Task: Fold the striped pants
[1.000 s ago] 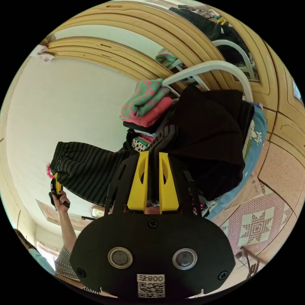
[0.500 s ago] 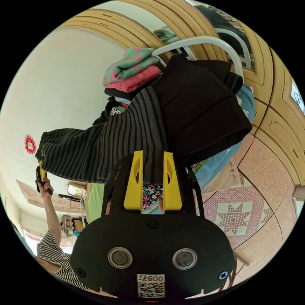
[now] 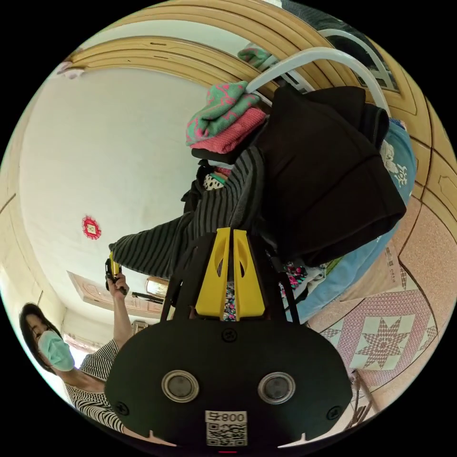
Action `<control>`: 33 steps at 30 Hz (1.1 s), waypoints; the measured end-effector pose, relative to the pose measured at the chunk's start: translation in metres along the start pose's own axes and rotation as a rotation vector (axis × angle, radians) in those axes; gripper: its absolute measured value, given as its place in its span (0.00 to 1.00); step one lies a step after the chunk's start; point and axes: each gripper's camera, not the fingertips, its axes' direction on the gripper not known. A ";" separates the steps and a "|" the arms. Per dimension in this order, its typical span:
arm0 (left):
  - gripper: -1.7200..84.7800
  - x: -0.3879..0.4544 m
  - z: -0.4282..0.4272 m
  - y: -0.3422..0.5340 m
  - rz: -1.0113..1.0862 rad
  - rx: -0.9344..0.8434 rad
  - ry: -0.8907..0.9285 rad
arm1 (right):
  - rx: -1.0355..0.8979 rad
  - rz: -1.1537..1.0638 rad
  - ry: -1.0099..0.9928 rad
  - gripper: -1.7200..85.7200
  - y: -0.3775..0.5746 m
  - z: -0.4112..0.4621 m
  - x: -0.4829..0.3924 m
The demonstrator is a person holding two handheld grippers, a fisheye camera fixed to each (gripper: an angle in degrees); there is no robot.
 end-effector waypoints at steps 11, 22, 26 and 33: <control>0.06 0.077 -0.235 0.001 0.098 0.193 0.050 | -0.059 -0.437 -0.215 0.02 0.017 0.037 -0.236; 0.06 0.129 -0.589 0.075 0.092 0.474 -0.352 | -0.390 -0.515 -0.507 0.02 0.119 0.246 -0.415; 0.06 0.134 -0.692 0.118 0.055 0.557 -0.484 | -0.484 -0.533 -0.545 0.02 0.182 0.314 -0.461; 0.08 0.041 -0.852 0.269 -0.367 0.514 -0.914 | -0.728 -0.498 -0.125 0.03 0.307 0.435 -0.439</control>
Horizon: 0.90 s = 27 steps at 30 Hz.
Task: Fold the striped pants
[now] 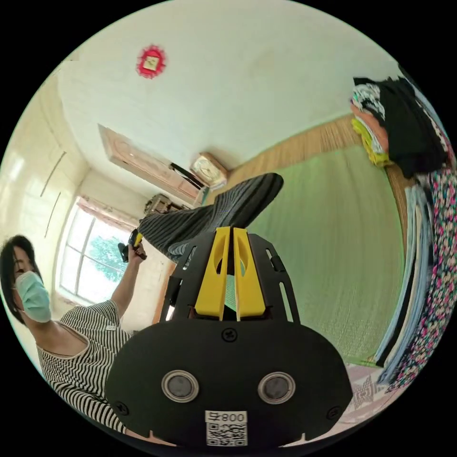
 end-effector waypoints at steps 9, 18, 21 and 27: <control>0.03 -0.190 -0.020 0.125 -0.435 -0.158 -0.122 | -0.342 -0.121 0.244 0.06 0.016 0.197 -0.088; 0.10 -0.190 0.023 0.148 -0.313 -0.356 0.024 | -0.588 -0.719 0.555 0.13 0.022 0.391 -0.239; 0.11 -0.202 0.029 0.151 -0.317 -0.369 0.006 | -0.611 -0.756 0.609 0.13 0.025 0.421 -0.251; 0.10 -0.222 0.036 0.161 -0.333 -0.421 -0.013 | -0.596 -0.807 0.654 0.10 0.025 0.445 -0.273</control>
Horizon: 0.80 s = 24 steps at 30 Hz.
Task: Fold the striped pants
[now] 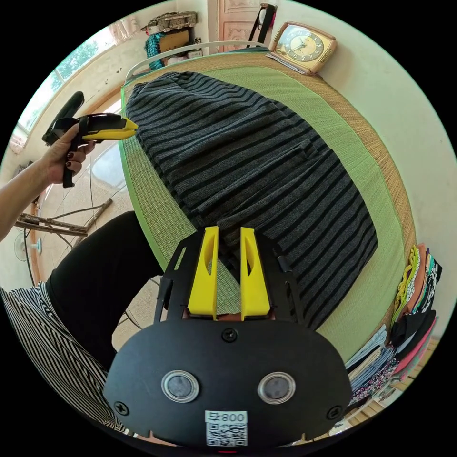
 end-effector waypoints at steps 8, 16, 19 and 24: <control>0.07 -0.003 0.004 0.018 0.055 0.033 0.131 | 0.019 0.052 -0.025 0.05 -0.015 -0.006 0.001; 0.05 0.081 0.104 0.038 0.421 -0.244 -0.046 | 0.070 0.148 -0.133 0.04 -0.005 -0.015 0.023; 0.05 0.095 0.146 0.040 0.417 -0.337 -0.210 | 0.083 0.164 -0.160 0.05 0.002 -0.017 0.031; 0.06 0.101 0.157 0.043 0.379 -0.341 -0.090 | 0.101 0.192 -0.208 0.05 0.015 -0.014 0.046</control>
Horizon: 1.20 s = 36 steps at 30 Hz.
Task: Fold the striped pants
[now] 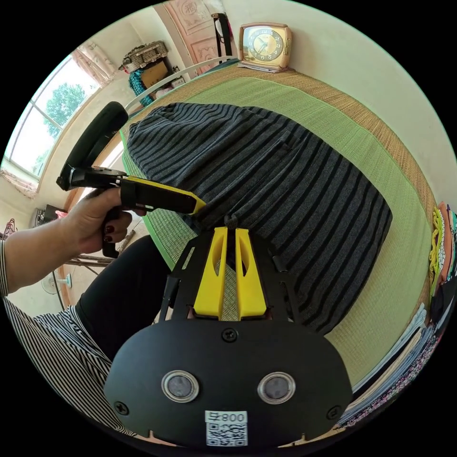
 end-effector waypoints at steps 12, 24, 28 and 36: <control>0.03 -0.010 0.024 0.005 -0.076 0.028 0.233 | 0.079 0.086 -0.153 0.05 0.039 -0.018 0.056; 0.02 0.215 0.125 -0.050 0.429 -0.191 0.569 | 0.538 0.606 -0.062 0.04 0.249 -0.200 0.230; 0.02 0.267 0.189 -0.035 0.527 -0.356 0.463 | 0.459 0.885 0.072 0.03 0.330 -0.207 0.274; 0.03 0.172 0.157 0.010 0.490 -0.376 0.455 | 0.400 0.855 0.034 0.03 0.344 -0.183 0.264</control>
